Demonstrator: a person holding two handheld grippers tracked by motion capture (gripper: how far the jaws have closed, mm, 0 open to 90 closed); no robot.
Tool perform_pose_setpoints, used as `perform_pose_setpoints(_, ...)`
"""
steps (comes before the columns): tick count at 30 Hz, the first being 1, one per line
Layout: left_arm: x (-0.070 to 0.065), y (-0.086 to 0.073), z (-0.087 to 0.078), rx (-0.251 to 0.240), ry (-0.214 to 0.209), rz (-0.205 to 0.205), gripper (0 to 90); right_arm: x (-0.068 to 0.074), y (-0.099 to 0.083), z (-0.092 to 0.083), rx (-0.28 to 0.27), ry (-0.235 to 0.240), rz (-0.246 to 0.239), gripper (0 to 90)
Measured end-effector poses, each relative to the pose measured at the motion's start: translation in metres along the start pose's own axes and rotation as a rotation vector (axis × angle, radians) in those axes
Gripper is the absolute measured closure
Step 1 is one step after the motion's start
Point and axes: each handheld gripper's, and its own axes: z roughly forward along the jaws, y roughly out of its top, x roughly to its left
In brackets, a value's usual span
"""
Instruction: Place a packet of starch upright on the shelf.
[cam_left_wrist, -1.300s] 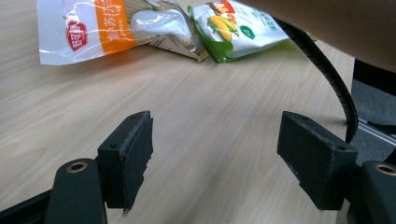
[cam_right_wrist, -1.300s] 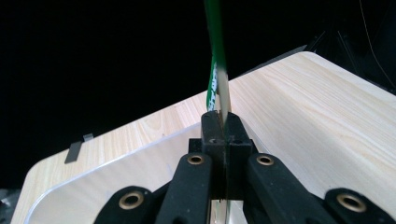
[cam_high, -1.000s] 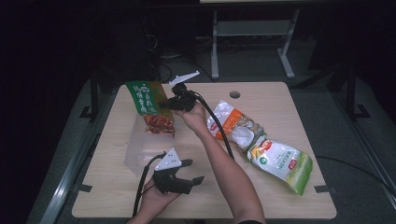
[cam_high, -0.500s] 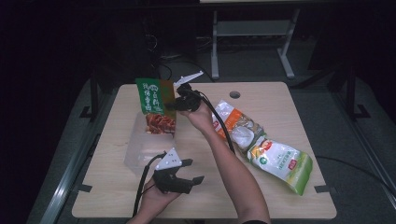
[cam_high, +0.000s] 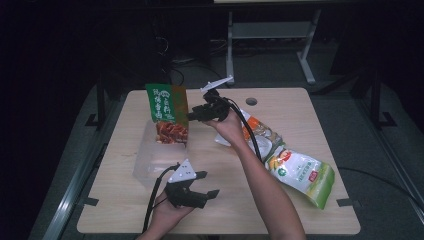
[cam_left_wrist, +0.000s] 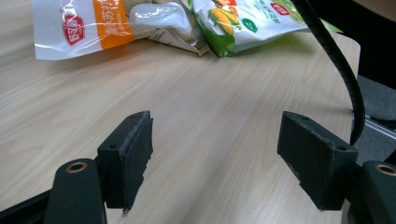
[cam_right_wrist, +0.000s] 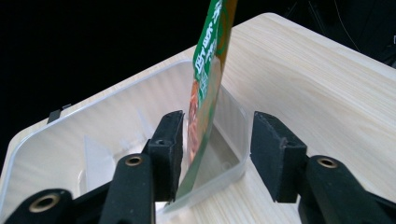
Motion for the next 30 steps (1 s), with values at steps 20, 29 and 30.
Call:
perform_pose_setpoints(20, -0.002, 0.000, 0.006, 0.027, -0.006, 0.006, 26.1, -0.010, -0.045, -0.071, 0.054, -0.063, 0.031, 46.0)
perform_pose_setpoints(29, -0.001, 0.002, 0.010, 0.018, -0.012, -0.011, 26.3, -0.015, -0.063, -0.093, 0.081, -0.095, 0.044, 45.0)
perform_pose_setpoints(30, -0.001, 0.002, 0.010, 0.016, -0.011, -0.016, 26.4, -0.016, -0.067, -0.098, 0.092, -0.099, 0.055, 44.7)
